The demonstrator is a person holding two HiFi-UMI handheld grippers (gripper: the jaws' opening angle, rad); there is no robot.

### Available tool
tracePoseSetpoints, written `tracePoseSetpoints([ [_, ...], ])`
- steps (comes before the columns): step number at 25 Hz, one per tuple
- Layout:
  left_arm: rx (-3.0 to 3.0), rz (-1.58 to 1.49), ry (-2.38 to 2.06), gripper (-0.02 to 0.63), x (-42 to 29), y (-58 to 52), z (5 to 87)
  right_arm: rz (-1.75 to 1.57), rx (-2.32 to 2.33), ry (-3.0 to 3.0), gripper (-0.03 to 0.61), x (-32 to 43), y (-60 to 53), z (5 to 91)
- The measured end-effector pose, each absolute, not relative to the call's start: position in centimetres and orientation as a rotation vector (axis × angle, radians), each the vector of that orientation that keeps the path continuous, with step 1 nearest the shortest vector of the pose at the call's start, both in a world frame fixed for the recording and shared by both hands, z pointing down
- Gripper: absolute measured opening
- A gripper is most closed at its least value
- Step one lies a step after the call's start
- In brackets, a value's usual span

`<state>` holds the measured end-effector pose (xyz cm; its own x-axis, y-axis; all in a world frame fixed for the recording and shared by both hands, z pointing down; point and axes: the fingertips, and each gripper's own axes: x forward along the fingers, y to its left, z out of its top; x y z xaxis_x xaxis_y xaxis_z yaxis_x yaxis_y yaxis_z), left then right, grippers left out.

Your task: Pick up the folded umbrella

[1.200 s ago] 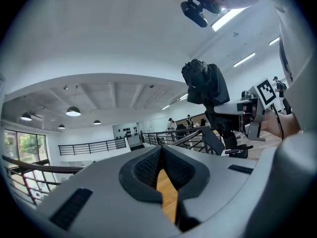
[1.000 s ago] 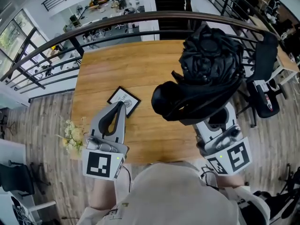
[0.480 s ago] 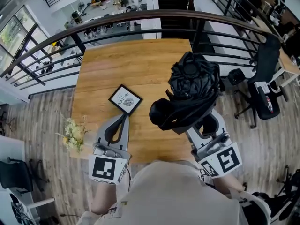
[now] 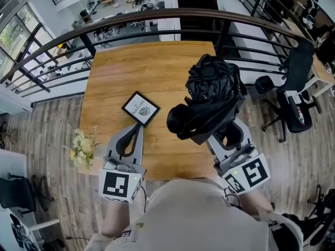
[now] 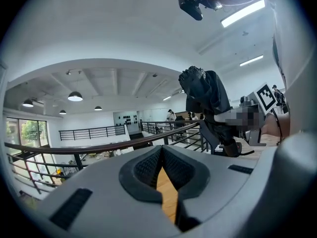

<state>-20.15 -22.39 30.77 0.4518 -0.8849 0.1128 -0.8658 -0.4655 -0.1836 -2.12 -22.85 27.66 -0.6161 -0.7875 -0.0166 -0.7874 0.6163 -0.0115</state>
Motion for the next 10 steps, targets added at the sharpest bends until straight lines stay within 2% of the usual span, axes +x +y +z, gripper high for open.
tracePoseSetpoints([
  [10,-2.634,-0.322,1.564,0.017,-19.6,-22.0,32.6,-0.032,-1.306,2.866,0.249,-2.2,-22.2,28.6],
])
